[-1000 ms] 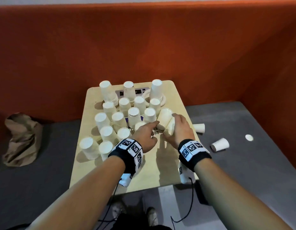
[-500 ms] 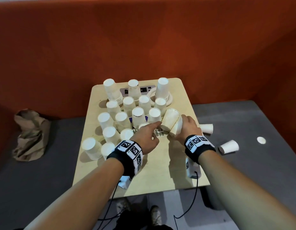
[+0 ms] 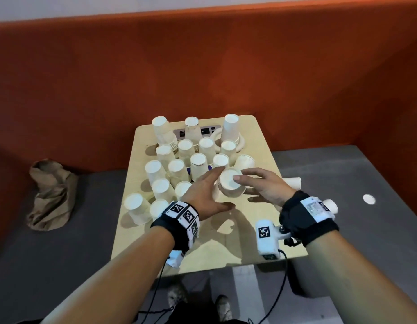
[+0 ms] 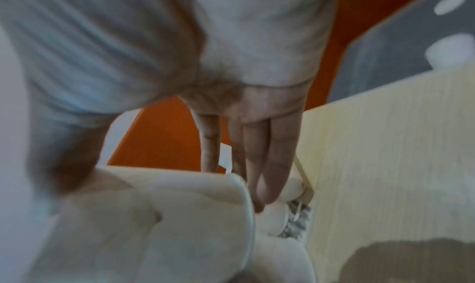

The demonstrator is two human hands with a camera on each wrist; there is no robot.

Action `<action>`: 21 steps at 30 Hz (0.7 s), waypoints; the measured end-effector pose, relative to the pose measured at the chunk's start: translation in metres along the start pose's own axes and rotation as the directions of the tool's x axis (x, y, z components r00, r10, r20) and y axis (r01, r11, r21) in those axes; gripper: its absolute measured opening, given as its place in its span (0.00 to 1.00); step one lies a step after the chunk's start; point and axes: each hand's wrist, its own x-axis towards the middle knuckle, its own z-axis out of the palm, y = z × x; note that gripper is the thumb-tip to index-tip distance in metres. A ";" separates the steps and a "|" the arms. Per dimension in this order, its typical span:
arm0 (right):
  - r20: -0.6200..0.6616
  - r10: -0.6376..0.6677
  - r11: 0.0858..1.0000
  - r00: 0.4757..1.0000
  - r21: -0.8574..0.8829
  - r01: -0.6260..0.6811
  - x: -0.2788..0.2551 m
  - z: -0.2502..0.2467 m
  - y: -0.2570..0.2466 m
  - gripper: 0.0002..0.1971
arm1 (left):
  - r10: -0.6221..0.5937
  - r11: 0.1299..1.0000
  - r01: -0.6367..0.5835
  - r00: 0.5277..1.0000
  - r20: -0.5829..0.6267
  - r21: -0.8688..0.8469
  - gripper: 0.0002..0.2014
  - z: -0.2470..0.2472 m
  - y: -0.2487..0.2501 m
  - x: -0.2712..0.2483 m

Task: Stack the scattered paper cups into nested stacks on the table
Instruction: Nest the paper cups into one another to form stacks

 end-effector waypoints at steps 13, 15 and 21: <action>-0.021 -0.081 0.993 0.997 0.085 0.082 0.013 0.020 -0.011 0.31 | -0.144 0.989 0.148 0.982 -0.120 0.022 0.35 -0.029 -0.008 -0.029; -0.123 -0.113 0.983 0.986 0.131 0.129 0.026 0.017 -0.007 0.21 | -0.163 0.984 0.170 0.980 -0.115 0.047 0.36 -0.034 -0.013 -0.033; -0.321 -0.281 0.840 0.905 -0.538 0.069 0.068 -0.002 0.021 0.26 | -0.207 0.972 0.218 0.971 -0.124 0.083 0.31 -0.046 -0.012 -0.039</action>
